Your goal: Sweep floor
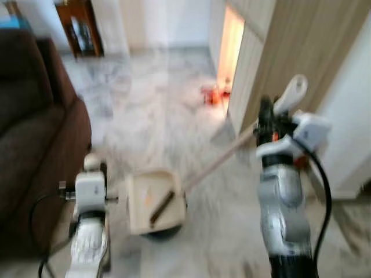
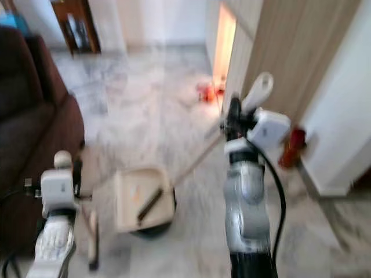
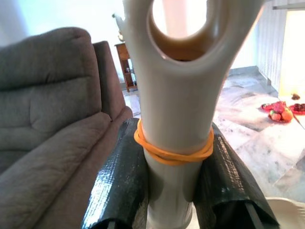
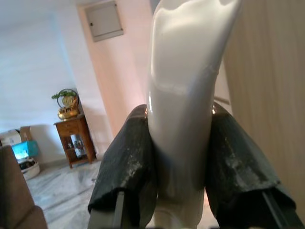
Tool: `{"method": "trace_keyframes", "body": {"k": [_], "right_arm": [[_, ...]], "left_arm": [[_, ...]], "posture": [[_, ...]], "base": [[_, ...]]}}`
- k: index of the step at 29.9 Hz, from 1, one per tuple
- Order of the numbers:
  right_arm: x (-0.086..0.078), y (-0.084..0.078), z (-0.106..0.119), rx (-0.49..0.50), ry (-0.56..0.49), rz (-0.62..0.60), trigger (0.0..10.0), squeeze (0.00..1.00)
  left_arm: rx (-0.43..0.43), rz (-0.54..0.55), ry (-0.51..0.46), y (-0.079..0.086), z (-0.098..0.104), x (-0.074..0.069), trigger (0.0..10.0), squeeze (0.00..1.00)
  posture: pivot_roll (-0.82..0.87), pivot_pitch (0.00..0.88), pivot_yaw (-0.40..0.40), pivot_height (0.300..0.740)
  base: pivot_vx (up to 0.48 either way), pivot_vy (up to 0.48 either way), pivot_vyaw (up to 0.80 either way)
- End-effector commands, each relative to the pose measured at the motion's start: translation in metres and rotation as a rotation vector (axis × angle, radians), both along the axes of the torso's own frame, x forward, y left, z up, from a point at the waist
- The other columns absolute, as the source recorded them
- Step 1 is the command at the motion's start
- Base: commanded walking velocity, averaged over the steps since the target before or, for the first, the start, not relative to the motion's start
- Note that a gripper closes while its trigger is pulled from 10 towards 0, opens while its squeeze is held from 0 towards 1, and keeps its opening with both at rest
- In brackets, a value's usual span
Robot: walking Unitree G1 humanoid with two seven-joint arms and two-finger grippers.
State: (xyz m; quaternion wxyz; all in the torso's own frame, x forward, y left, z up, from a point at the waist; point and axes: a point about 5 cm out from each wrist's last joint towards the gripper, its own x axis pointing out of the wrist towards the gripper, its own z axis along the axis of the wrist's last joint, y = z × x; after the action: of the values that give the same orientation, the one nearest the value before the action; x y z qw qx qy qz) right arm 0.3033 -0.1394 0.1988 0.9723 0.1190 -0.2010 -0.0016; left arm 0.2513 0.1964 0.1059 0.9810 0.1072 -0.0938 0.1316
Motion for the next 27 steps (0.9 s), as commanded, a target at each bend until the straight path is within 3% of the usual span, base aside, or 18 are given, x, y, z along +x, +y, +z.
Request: {"method": "trace_keyframes", "body": {"k": [1, 13, 27], "right_arm": [[-0.002, 0.016, 0.018, 0.037, -0.084, 0.079, 10.0, 0.00], [-0.002, 0.019, 0.019, 0.039, -0.094, 0.100, 10.0, 0.00], [-0.006, 0.031, 0.026, -0.004, -0.147, 0.147, 10.0, 0.00]], "left_arm": [[0.031, 0.013, -0.060, 0.001, 0.014, 0.003, 10.0, 0.00], [0.024, 0.013, -0.079, -0.001, 0.018, 0.004, 10.0, 0.00], [0.015, -0.002, -0.085, -0.002, 0.019, 0.004, 10.0, 0.00]], "posture": [[0.11, 0.000, 0.007, 0.740], [0.11, 0.000, 0.009, 0.740], [0.10, 0.000, 0.012, 0.740]], "base": [[0.398, 0.000, 0.00], [0.370, 0.000, 0.15], [0.000, 0.000, 0.00]]}}
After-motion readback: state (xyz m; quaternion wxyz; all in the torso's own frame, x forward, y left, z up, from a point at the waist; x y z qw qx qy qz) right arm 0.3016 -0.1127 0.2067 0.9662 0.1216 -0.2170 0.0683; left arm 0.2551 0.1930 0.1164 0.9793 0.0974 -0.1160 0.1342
